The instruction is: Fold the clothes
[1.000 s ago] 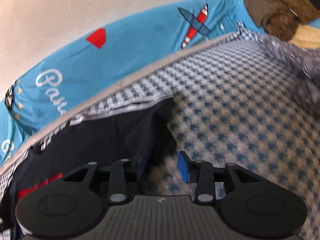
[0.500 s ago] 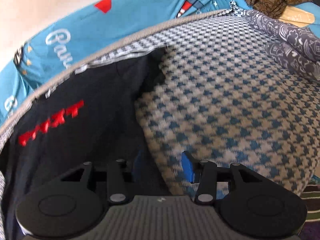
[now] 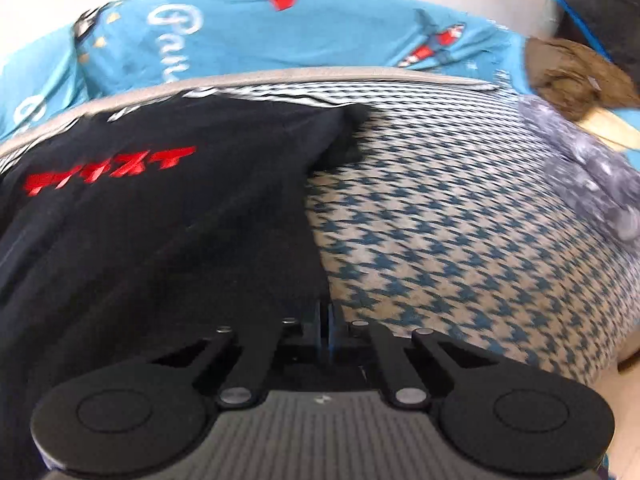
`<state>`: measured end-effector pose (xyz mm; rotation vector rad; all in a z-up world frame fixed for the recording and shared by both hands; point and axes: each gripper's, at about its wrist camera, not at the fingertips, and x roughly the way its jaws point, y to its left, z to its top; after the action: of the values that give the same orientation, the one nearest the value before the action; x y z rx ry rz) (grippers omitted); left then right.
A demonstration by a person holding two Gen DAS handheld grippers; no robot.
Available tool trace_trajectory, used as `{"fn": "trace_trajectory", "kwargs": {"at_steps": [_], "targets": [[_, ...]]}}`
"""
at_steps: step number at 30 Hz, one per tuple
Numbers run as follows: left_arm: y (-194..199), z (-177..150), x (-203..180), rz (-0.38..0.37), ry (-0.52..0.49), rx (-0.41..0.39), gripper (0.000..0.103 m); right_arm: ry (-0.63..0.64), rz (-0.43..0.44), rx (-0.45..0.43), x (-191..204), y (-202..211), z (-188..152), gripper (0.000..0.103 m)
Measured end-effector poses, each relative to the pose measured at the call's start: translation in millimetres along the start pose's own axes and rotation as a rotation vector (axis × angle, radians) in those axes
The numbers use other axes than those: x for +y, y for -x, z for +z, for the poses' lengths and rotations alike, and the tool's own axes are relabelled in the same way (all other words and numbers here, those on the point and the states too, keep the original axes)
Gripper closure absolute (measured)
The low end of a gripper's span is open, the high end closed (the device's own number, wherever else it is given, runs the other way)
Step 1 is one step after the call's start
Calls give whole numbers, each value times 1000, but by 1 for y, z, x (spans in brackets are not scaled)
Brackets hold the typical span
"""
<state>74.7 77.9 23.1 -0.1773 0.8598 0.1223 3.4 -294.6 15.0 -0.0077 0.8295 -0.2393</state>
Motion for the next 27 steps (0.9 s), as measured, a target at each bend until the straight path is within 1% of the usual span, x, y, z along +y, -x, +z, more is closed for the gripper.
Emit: {"fn": "trace_trajectory", "kwargs": {"at_steps": [3,5,6,8,11,13,15,17,20,23,25,27], "targets": [[-1,1,7,11,24,7,0,-79,-27,-7,-9,3,-3,101],[-2,2,12,18,41,11,0,-68,-67,-17,-7,3,-5,101],[-2,2,15,22,48,14,0,-67,-68,-17,-7,3,-5,101],[-3,2,17,23,60,16,0,-113,-67,-17,-13,6,-5,97],[-3,1,19,22,62,15,0,-203,-51,-17,-24,14,-9,88],[-2,1,19,24,56,14,0,-227,-47,-27,-27,23,-15,85],[0,0,18,19,51,12,0,-251,-40,-41,-30,34,-23,70],[2,-2,18,11,46,10,0,-271,-32,-53,-32,44,-31,64],[4,-4,17,6,35,8,0,-300,-18,-48,-37,55,-43,56],[7,-6,17,-3,36,7,0,-316,-3,-29,-40,61,-50,54],[10,-7,18,-10,40,5,0,-296,-12,-23,-37,65,-54,51],[12,-7,18,-15,42,-1,0,-257,-32,-17,-31,67,-58,45]]}}
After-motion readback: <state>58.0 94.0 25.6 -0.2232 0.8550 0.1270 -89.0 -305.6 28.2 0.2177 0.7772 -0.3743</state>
